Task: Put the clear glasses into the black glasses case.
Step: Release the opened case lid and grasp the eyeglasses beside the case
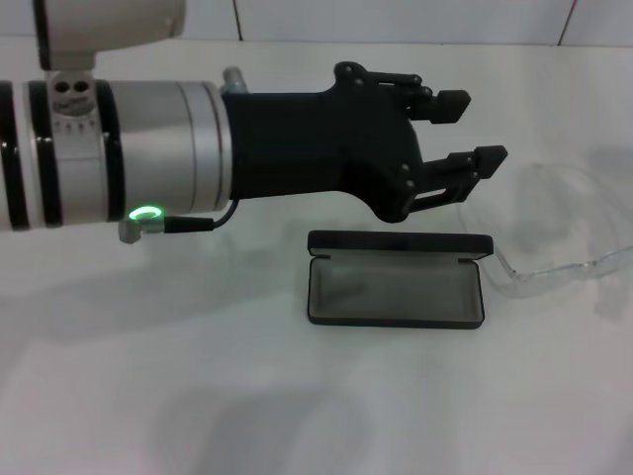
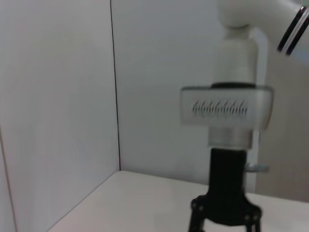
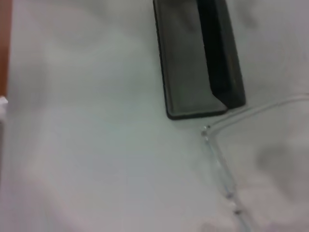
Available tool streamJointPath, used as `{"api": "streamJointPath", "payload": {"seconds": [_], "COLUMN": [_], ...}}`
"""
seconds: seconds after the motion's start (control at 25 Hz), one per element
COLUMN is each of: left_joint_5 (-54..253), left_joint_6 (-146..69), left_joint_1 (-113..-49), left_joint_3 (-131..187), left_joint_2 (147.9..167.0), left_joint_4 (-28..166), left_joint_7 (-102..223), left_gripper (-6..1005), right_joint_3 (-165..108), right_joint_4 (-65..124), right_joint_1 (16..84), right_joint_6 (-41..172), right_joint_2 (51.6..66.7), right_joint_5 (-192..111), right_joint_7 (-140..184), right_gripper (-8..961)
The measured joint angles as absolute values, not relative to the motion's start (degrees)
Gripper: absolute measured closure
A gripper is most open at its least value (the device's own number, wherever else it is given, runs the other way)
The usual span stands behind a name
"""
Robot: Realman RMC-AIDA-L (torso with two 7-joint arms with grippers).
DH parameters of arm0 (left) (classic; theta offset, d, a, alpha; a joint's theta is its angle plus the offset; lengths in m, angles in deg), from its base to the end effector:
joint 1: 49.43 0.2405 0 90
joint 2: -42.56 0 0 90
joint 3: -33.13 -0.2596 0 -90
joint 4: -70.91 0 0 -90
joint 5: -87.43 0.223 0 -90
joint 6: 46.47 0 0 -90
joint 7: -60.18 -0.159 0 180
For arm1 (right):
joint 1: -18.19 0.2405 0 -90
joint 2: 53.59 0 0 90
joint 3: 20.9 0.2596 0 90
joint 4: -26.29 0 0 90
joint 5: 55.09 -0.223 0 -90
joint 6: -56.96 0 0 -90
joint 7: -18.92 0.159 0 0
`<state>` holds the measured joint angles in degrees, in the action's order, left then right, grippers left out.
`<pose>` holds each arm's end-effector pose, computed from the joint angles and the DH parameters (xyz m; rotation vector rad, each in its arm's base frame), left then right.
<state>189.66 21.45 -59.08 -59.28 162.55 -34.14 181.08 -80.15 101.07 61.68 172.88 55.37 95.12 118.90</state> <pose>-0.0619 0.2893 -0.0025 -2.7653 -0.2323 -0.6965 0.1941 0.3711 0.1023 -2.9796 0.1564 -0.7692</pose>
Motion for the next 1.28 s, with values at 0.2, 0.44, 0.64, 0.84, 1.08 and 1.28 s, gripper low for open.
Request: {"api": "streamJointPath", "payload": {"seconds": [0.2, 0.44, 0.64, 0.84, 1.08, 1.28], "left_joint_5": [188.63, 188.52, 188.48, 188.58, 188.47, 188.47], "left_joint_6": [21.59, 22.08, 22.1, 22.17, 22.32, 22.34], "left_joint_1": [-57.78, -57.25, -57.54, -57.45, -57.29, -57.08], "left_joint_3": [-58.44, -58.63, -58.31, -57.5, -56.81, -56.78], "left_joint_2": [162.52, 162.47, 162.45, 162.43, 162.44, 162.44], "left_joint_4": [-32.97, -32.07, -31.13, -29.36, -28.39, -28.12], "left_joint_7": [180.87, 179.17, 178.72, 177.12, 176.95, 176.83], "left_gripper": [509, 512, 513, 515, 517, 519], "right_joint_3": [-86.12, -88.76, -92.83, -94.17, -94.84, -97.41], "right_joint_4": [98.04, 91.72, 85.9, 79.42, 76.85, 75.57], "right_joint_1": [64.55, 67.5, 69.13, 72.36, 73.95, 74.24], "right_joint_6": [165.83, 161.54, 155.99, 151.88, 150.57, 149.93], "right_joint_2": [57.83, 61.22, 62.16, 62.39, 62.58, 62.6], "right_joint_5": [100.35, 105.64, 106.82, 106.59, 105.98, 105.86], "right_joint_7": [116.6, 114.5, 114.2, 114.38, 114.61, 115.61], "right_gripper": [206, 205, 205, 205, 205, 330]}}
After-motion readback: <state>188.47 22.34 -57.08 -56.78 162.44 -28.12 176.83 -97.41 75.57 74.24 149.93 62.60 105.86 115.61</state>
